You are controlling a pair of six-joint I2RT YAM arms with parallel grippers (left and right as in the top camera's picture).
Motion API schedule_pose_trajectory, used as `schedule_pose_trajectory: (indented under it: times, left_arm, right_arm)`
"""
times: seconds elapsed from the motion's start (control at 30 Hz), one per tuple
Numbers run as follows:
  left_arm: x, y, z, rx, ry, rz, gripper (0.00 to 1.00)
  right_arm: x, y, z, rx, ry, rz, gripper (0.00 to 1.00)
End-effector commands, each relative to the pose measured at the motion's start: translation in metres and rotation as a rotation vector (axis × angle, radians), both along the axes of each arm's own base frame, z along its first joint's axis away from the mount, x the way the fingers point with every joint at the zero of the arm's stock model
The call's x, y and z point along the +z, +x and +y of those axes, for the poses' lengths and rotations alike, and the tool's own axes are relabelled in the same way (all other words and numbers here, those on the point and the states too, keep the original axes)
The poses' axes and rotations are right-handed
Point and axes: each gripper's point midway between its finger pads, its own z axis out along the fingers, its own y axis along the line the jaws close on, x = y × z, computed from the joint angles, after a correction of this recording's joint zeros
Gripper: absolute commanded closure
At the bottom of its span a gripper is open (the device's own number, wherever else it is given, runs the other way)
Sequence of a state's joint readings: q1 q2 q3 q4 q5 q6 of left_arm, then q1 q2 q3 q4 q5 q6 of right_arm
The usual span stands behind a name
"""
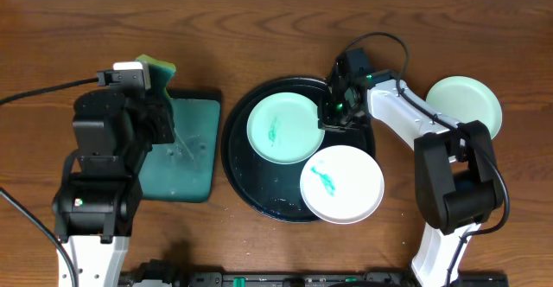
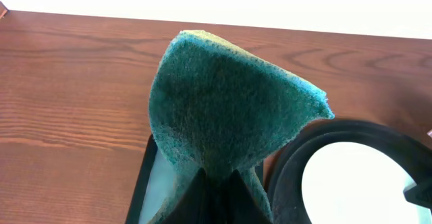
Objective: Clean dirty plates on tray and stack at the side
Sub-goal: 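Grasp the green sponge with the left gripper and lift it from the water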
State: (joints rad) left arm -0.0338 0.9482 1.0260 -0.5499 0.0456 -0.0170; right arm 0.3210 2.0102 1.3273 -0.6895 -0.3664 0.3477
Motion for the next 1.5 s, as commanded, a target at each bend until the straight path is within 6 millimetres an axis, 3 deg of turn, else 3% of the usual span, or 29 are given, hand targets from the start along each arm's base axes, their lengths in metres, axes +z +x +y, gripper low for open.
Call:
schedule_pose_trajectory:
  times: [0.0,1.03,1.33,1.47]
  left_arm:
    - [0.004,0.002,0.001,-0.005,0.027,-0.015,0.93]
    - [-0.002,0.006,0.001,-0.008,0.034,0.007,0.93]
    - [-0.098,0.023,0.007,0.106,-0.038,0.345,0.93]
    - [-0.145,0.018,0.007,0.197,-0.103,0.526,0.93]
  right_arm:
    - [0.0,0.0,0.001,0.014,0.006,-0.005,0.99]
    - [0.0,0.001,0.0,0.014,0.005,-0.009,0.99]
    - [0.0,-0.001,0.001,0.016,0.003,-0.004,0.99]
    - [0.0,-0.003,0.0,0.016,-0.001,0.008,0.99]
